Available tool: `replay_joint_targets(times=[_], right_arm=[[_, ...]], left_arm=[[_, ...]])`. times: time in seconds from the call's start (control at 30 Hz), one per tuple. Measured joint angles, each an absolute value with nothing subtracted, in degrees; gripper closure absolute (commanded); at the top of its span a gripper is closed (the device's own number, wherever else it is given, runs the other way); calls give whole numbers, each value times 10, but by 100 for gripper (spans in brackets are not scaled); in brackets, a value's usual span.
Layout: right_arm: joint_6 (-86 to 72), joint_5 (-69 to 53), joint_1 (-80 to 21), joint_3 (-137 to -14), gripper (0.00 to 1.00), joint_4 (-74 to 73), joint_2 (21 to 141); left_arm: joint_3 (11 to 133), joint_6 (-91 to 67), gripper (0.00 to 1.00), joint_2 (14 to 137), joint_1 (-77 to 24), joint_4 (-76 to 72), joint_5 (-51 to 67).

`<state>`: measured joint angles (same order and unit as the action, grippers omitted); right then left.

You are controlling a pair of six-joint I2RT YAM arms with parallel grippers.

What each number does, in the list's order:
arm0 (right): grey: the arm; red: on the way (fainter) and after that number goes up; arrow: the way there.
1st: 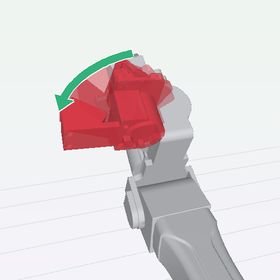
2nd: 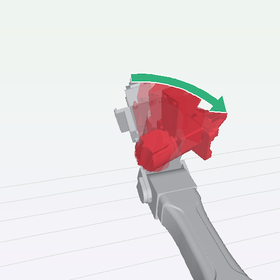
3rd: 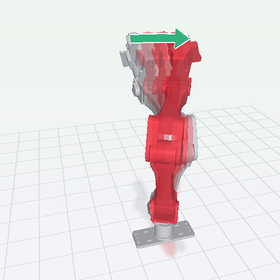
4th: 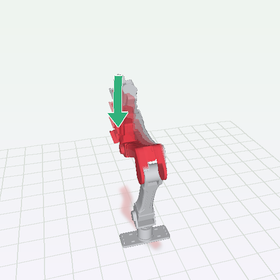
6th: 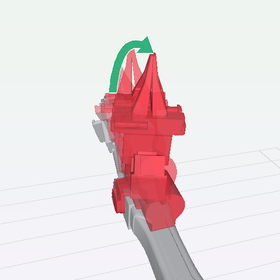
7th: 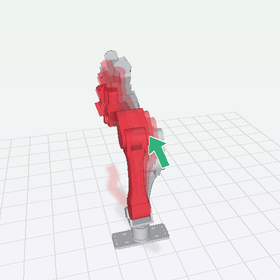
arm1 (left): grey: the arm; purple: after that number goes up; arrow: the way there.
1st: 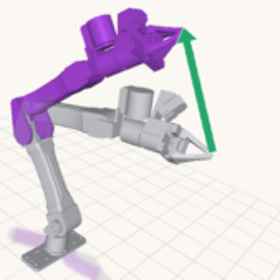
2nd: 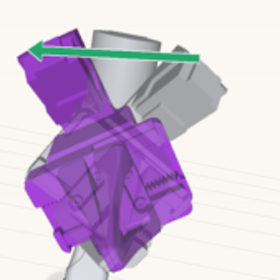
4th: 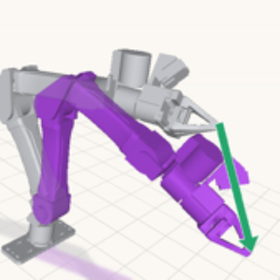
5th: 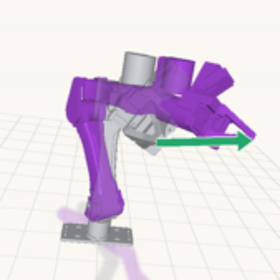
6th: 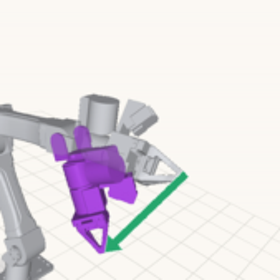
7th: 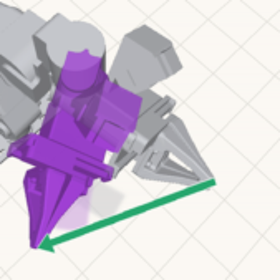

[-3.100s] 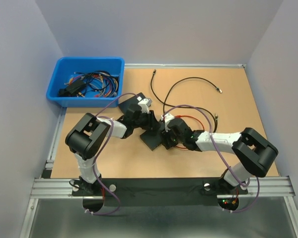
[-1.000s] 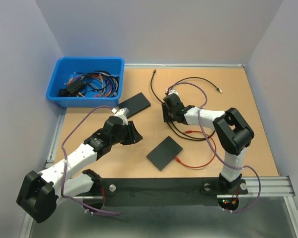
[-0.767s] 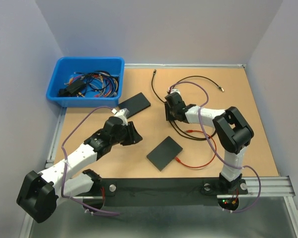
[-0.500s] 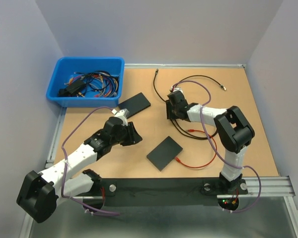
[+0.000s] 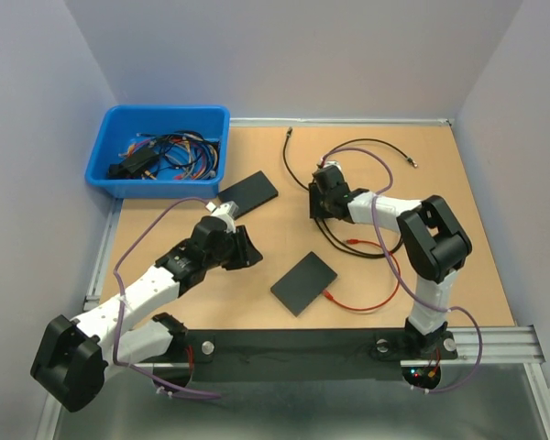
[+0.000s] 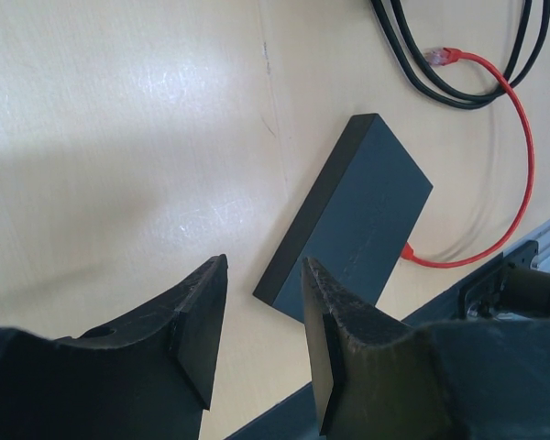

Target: Insert the plug into the switch port

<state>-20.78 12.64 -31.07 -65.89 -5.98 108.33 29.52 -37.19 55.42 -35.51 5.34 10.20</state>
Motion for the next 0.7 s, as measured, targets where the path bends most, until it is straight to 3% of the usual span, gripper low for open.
replay_joint_targets(times=[0.7], right_arm=[[-208,106,-285,-659,54,-58,1065]], left_arm=[[271,-374,52,585,-355,23,103]])
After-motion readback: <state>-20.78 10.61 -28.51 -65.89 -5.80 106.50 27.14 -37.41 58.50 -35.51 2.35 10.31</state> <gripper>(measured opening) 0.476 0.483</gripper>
